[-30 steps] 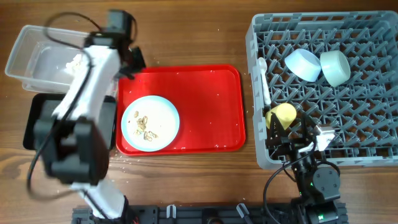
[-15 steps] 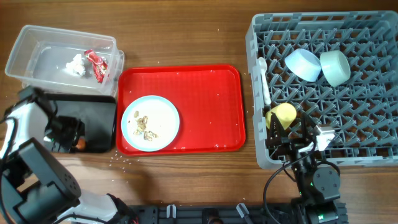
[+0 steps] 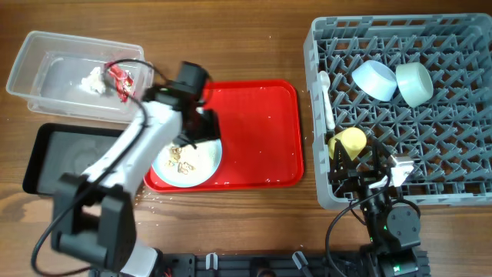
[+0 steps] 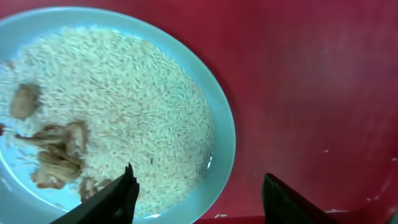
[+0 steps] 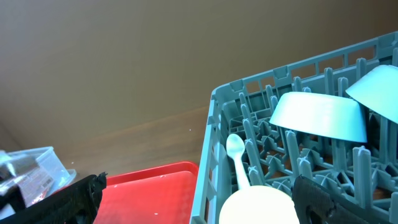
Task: Sort waste into correct bins and load items into the dishwasher rack
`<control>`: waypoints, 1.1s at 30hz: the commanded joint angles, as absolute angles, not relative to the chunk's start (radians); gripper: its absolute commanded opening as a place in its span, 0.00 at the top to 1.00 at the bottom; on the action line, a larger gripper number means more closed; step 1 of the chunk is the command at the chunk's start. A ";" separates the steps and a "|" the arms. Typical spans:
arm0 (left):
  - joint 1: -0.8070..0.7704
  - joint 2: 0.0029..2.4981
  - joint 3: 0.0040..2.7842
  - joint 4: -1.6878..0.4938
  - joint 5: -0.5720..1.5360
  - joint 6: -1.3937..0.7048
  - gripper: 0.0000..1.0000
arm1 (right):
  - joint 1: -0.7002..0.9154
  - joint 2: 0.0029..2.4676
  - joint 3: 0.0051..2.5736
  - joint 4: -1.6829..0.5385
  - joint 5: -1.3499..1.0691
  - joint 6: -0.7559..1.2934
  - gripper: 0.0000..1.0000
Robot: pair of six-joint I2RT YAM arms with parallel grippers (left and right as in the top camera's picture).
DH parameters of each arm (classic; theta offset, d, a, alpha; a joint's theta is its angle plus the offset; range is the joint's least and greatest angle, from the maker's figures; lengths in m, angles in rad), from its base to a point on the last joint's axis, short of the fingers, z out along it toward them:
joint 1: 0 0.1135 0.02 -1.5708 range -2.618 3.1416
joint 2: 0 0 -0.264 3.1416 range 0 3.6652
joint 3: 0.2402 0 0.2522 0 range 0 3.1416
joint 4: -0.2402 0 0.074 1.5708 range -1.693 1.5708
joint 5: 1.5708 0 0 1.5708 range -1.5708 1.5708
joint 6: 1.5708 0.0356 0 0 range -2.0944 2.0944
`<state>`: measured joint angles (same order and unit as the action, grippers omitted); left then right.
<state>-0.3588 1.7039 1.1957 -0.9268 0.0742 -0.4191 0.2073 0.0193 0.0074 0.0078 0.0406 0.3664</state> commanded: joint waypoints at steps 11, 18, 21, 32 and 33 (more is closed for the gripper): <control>-0.559 1.969 1.193 -0.795 -0.091 -0.396 0.87 | 0.204 0.010 0.005 0.010 0.027 0.377 0.00; -0.559 1.946 1.283 -0.925 -0.148 -0.426 0.96 | 0.204 0.010 0.005 0.010 0.027 0.377 0.00; -0.559 1.882 1.354 -0.962 -0.147 -0.402 0.96 | 0.204 0.010 0.005 0.010 0.027 0.377 0.00; -0.559 1.773 1.369 -1.060 -0.238 -0.448 0.96 | 0.204 0.010 0.005 0.010 0.027 0.377 0.00; -0.559 1.751 1.376 -1.073 -0.238 -0.429 0.96 | 0.204 0.010 0.005 0.010 0.027 0.377 0.00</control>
<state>-0.5610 1.8492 1.3403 -1.0447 -0.1902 -0.4240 0.2073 0.0193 0.0074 0.0078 0.0406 0.3664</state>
